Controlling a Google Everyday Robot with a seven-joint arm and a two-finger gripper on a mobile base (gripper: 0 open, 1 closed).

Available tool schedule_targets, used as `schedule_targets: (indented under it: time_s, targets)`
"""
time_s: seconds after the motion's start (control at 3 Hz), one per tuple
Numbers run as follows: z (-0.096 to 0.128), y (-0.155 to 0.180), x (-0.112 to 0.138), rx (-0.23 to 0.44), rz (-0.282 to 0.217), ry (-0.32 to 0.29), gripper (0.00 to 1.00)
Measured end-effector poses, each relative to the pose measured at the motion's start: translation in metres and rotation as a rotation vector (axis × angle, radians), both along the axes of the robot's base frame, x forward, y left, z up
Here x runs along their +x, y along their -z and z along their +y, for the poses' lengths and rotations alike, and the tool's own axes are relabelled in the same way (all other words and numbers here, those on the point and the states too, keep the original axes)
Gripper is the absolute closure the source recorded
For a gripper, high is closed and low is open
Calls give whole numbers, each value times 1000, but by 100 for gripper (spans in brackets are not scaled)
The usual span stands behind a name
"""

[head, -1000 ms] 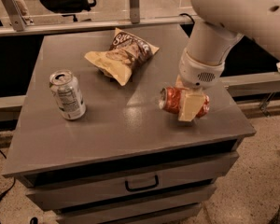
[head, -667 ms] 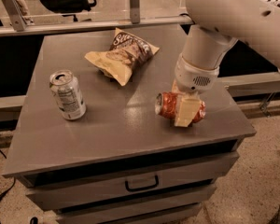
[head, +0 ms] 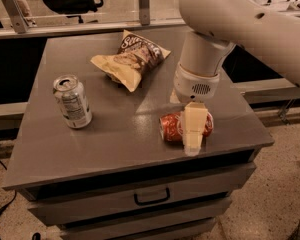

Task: Knock coke can over

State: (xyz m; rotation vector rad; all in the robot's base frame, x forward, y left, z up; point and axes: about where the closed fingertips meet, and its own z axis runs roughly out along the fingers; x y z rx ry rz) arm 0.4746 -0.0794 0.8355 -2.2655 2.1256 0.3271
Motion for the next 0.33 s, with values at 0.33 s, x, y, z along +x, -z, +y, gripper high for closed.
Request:
schedule_targets:
  time_s: [0.33]
  targets:
    - [0,0,0,0,0,0,0]
